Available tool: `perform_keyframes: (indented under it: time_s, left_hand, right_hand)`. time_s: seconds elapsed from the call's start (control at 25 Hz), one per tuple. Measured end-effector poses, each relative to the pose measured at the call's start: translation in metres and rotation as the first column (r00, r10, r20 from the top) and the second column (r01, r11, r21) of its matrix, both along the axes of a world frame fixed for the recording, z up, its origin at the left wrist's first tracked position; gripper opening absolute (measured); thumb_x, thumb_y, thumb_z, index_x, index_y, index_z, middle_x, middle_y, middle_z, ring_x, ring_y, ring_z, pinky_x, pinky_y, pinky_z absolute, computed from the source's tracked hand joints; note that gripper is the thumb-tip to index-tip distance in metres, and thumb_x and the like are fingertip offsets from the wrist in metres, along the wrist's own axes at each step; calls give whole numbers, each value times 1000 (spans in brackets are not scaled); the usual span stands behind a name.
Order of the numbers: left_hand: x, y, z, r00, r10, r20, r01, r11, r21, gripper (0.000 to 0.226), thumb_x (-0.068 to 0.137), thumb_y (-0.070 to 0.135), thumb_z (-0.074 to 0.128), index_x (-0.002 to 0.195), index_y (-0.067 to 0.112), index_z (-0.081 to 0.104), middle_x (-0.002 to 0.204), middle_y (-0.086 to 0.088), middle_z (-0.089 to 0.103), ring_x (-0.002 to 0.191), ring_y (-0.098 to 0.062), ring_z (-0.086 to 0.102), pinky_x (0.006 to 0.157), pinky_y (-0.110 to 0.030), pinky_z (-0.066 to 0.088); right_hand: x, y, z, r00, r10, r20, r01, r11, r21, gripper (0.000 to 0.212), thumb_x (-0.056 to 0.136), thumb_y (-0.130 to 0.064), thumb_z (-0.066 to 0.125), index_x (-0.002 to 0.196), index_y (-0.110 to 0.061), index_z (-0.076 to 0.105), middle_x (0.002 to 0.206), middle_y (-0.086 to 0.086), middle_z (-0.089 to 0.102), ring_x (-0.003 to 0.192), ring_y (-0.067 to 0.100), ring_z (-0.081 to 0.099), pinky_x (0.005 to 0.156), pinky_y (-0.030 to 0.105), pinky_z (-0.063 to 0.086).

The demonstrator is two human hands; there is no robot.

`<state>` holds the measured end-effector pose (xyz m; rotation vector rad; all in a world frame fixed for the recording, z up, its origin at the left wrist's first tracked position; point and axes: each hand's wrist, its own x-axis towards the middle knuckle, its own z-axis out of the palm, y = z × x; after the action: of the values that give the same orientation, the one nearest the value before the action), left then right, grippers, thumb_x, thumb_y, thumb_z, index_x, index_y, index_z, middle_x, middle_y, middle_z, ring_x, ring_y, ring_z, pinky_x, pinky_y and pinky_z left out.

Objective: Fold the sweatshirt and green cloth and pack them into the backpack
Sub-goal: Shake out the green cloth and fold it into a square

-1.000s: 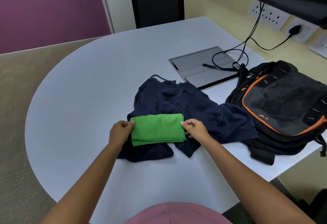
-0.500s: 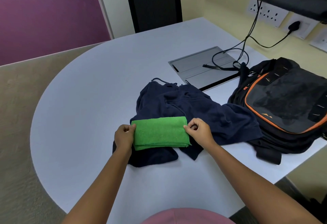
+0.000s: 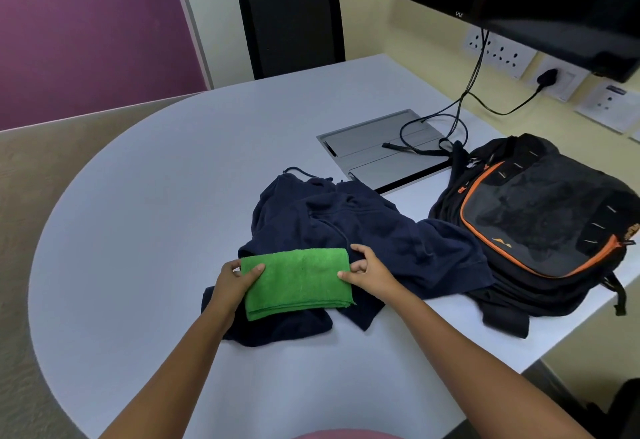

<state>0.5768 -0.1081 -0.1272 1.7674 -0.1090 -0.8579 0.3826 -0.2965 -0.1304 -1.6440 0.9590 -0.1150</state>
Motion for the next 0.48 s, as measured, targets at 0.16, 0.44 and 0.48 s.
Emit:
perform_keyframes:
  time_s: [0.16,0.44,0.48]
  left_hand:
    - [-12,-1,23,984,-135,-115,122,986,-112,27,82,18,69,105,7,61,100,-9,68,93,-24,65,76,-33,54]
    - [-49,2,20,904,-377,-203,370,926,-72,13,84,10,66,91,3,58,87,-9,68,73,-11,68,65,-21,55]
    - [-50,4,22,875,-426,-230,420,904,-73,14,84,9,66,93,4,57,89,-8,69,76,-11,68,68,-22,56]
  right_hand:
    - [-1,-3,14,929,-272,250,243,960,143,46,84,1,62,125,-12,46,80,5,62,70,11,60,62,15,50]
    - [-21,-2,19,952,-290,103,261,939,224,37,80,-12,72,114,-7,58,109,10,64,86,15,62,67,19,53]
    - [-22,-3,25,922,-356,154,293,900,323,38,81,-10,71,116,-5,58,107,10,64,84,15,63,64,19,55]
